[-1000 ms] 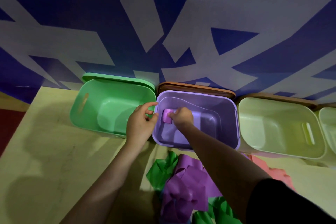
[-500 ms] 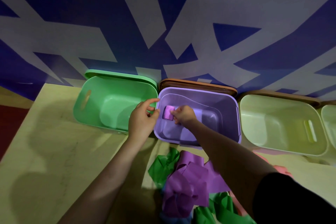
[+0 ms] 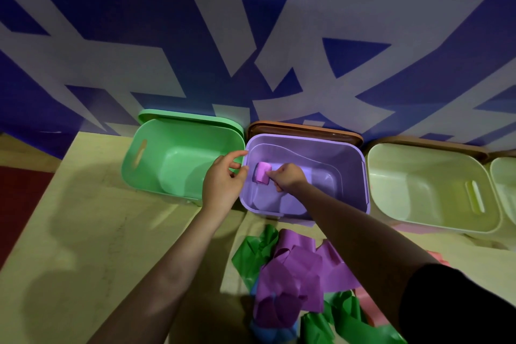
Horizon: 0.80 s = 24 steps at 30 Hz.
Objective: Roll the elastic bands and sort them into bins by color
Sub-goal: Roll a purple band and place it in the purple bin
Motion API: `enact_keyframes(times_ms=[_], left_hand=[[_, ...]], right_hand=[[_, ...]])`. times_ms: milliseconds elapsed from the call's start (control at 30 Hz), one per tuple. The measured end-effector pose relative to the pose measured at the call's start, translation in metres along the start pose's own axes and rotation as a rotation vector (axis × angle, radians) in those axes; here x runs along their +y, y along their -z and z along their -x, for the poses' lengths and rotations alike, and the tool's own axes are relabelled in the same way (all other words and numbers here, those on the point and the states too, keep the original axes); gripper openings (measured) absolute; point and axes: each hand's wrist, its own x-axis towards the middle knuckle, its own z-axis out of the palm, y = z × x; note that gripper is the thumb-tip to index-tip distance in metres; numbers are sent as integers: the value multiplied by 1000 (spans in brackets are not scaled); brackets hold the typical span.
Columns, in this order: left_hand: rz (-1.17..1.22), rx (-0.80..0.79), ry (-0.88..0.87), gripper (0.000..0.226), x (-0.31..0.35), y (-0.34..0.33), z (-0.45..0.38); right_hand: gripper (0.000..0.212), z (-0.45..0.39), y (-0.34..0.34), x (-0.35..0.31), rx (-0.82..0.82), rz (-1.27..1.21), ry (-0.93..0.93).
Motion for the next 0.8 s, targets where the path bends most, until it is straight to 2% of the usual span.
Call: enact_keyframes(times_ms=[333, 433, 633, 800], left_hand=[[-35, 3, -18, 30, -2, -3, -1], [-35, -17, -15, 30, -2, -3, -3], [-131, -34, -52, 34, 6, 0, -3], [-166, 35, -120, 33, 26, 5, 5]], right_hand=[[53, -3, 7, 2, -4, -13, -10], [47, 2, 14, 4, -15, -42, -6], [49, 24, 33, -3, -29, -78, 83], [32, 61, 55, -8, 70, -274, 170]])
